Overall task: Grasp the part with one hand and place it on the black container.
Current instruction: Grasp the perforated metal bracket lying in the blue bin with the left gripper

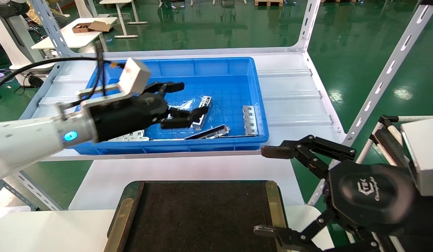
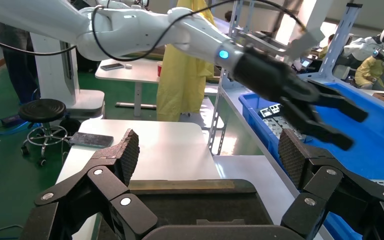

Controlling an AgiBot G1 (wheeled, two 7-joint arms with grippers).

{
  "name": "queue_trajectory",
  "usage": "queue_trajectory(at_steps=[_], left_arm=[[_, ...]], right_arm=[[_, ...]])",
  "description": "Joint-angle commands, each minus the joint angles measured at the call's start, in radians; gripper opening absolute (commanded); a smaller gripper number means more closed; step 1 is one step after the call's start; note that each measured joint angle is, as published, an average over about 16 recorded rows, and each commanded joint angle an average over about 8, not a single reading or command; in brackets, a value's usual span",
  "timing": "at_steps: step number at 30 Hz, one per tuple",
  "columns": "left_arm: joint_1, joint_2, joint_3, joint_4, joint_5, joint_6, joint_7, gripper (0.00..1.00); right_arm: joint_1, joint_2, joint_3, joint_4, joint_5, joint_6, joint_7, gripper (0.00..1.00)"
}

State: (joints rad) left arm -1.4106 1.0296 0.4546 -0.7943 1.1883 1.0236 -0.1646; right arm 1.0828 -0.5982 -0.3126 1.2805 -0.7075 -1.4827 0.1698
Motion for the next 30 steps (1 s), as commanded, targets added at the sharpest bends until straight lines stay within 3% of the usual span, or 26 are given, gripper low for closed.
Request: queue_trajectory(at_steps=[1, 17, 18, 19, 20, 26, 27, 28, 30], left_arm=[[-0.025, 0.037, 0.009, 0.052, 0.020, -0.027, 0.010, 1.00], [-0.170, 0.281, 0.038, 0.508, 0.098, -0.254, 0.121, 1.00], [-0.176, 0.289, 0.037, 0.527, 0.097, -0.263, 0.128, 1.00], [-0.181, 0.296, 0.037, 0.545, 0.096, -0.272, 0.135, 1.00], [-0.185, 0.303, 0.035, 0.562, 0.093, -0.280, 0.140, 0.94], [-0.198, 0.322, 0.032, 0.624, 0.073, -0.304, 0.163, 0.19], [-0.198, 0.324, 0.033, 0.629, 0.069, -0.306, 0.166, 0.06], [-0.198, 0.325, 0.034, 0.633, 0.066, -0.307, 0.168, 0.00], [-0.196, 0.326, 0.036, 0.640, 0.059, -0.308, 0.171, 0.00]], right_arm=[[0.000, 0.000, 0.000, 0.000, 0.000, 0.000, 0.000, 1.00], [0.000, 0.000, -0.001, 0.000, 0.000, 0.000, 0.000, 1.00], [0.000, 0.000, -0.001, 0.000, 0.001, 0.000, 0.000, 0.99], [0.000, 0.000, -0.001, 0.000, 0.001, 0.000, 0.000, 0.92], [0.000, 0.000, -0.001, 0.000, 0.001, 0.000, 0.000, 0.79], [0.000, 0.000, -0.001, 0.000, 0.001, 0.000, -0.001, 0.05], [0.000, 0.000, -0.001, 0.000, 0.001, 0.000, -0.001, 0.00], [0.000, 0.000, -0.001, 0.000, 0.001, 0.000, -0.001, 0.00], [0.000, 0.000, -0.001, 0.000, 0.001, 0.001, -0.001, 0.00]])
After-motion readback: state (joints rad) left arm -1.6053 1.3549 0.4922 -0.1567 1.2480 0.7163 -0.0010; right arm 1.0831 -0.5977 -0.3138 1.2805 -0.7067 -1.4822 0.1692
